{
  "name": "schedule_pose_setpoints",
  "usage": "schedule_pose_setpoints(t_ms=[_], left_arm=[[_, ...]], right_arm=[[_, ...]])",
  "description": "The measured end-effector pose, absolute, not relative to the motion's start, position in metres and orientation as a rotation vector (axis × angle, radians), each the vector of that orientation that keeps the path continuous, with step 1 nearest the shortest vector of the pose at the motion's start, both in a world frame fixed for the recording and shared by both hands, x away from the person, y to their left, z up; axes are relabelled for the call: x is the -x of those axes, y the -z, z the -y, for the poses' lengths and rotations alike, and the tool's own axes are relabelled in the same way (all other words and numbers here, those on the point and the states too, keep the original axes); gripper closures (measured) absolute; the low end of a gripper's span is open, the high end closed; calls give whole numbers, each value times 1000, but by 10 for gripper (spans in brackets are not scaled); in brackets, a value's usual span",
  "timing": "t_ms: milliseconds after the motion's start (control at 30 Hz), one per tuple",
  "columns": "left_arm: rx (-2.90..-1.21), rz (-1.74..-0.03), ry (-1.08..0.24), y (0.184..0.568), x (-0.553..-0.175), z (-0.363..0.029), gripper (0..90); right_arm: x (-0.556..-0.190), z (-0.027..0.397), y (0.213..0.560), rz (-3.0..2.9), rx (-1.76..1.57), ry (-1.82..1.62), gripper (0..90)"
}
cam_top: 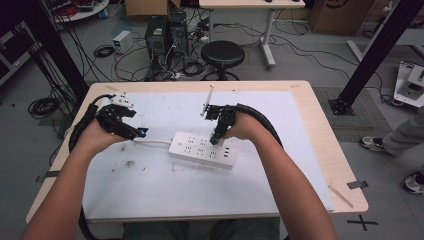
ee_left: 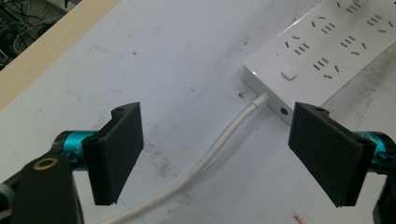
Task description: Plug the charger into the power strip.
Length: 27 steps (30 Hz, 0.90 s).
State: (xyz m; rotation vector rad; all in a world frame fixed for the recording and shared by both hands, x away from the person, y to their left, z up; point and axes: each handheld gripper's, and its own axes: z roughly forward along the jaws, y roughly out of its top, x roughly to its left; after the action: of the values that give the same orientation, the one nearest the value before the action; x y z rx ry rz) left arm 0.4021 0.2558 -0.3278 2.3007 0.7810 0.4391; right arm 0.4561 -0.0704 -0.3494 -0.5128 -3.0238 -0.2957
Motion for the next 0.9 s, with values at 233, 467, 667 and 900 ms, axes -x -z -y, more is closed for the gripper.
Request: schedule_pose_setpoints(t_ms=[233,467,667,900], left_arm=[[-2304,-779,-438,329,-402,-257,181],[-2316,-778,-430,332,-403,-257,181],[-2313,-781,-430,333,-404,-257,181],[-2317,-779,-430,334,-404,-256,181]], right_arm=[[-457,68,353,3034,504,274,630],[-457,67,354,3035,507,267,630],[-458,66,356,3038,494,257,630],[-459,66,356,3036,484,254,631]])
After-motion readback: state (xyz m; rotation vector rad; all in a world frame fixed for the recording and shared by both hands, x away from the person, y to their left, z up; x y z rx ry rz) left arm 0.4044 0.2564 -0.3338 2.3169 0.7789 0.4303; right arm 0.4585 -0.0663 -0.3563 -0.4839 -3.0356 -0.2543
